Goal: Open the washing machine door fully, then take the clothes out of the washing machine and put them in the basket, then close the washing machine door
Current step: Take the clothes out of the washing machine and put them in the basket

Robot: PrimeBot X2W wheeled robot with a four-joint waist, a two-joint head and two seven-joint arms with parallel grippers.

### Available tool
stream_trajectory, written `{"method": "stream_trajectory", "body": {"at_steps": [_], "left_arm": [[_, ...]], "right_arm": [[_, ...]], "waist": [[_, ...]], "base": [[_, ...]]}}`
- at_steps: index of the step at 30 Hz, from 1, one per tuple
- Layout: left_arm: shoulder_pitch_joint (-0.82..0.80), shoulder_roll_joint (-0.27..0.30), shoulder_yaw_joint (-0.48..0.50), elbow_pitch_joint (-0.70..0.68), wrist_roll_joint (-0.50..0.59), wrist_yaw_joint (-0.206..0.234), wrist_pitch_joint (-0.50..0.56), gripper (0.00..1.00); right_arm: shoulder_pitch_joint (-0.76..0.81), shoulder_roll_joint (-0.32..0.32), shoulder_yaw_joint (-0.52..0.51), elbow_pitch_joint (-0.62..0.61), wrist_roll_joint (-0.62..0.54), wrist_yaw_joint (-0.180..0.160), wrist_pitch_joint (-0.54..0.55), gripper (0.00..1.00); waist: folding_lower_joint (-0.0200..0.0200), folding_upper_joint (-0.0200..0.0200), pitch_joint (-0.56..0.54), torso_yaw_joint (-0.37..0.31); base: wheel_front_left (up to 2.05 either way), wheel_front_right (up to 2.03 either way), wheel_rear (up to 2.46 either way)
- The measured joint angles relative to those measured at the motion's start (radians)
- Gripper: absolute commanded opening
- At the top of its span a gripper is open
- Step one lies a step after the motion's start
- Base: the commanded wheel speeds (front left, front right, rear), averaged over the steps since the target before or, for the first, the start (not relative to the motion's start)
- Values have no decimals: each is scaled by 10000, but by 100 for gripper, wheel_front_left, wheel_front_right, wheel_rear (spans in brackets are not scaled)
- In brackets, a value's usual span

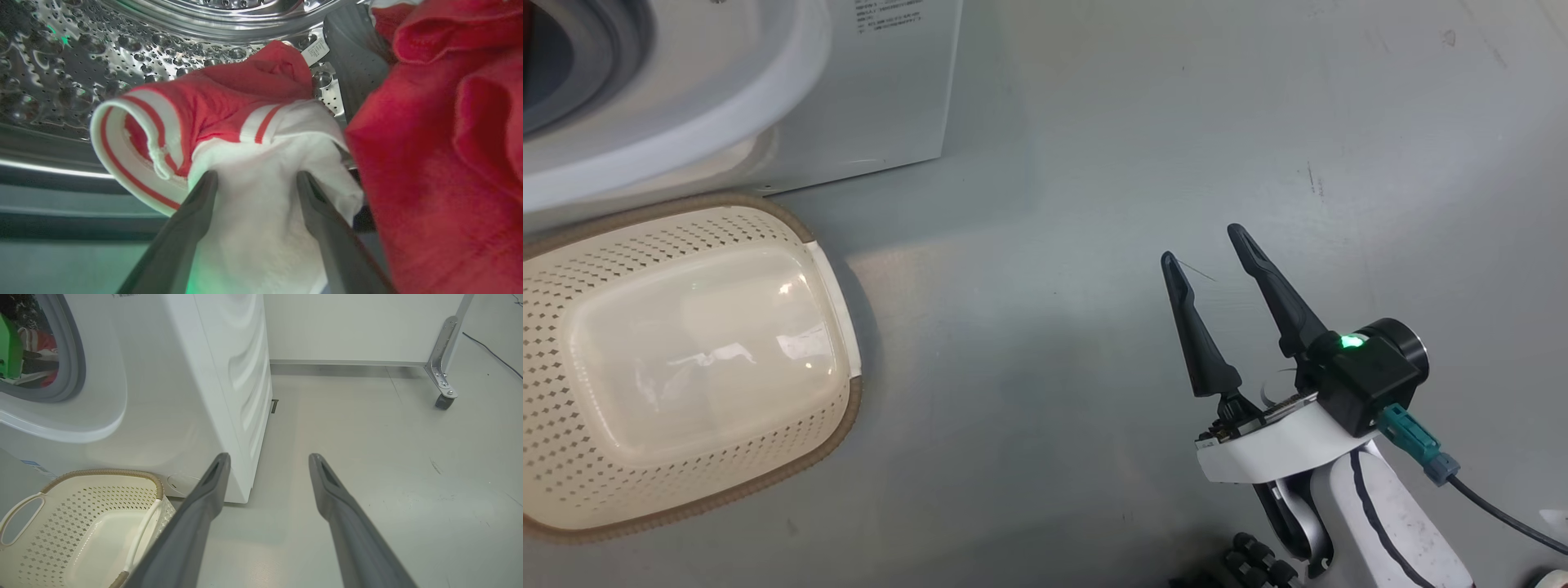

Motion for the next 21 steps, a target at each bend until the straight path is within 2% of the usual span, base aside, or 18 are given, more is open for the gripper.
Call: {"method": "stream_trajectory", "body": {"at_steps": [9, 10, 11, 12, 21], "left_arm": [[-565, -144, 157, 727, -109, 35, 460, 100], [-595, -144, 163, 771, -107, 42, 462, 88], [-623, -148, 163, 811, -107, 42, 462, 26], [-643, -157, 161, 836, -109, 42, 464, 0], [-727, -435, -6, 1285, -94, 46, 8, 0]], "right_arm": [[-126, 0, 127, 46, 0, -151, 0, 100], [-134, 0, 132, 56, 0, -151, 0, 100], [-142, 0, 142, 61, 0, -155, 0, 100], [-144, 0, 150, 69, 0, -163, 0, 100], [-195, -2, 155, 272, -2, -247, 0, 100]], "waist": [[0, 0, 91, -16], [0, 0, 97, -19], [0, 0, 101, -22], [0, 0, 101, -22], [0, 0, -87, 52]], "base": [[0, 0, 0], [0, 0, 0], [0, 0, 0], [0, 0, 0], [0, 0, 0]]}}
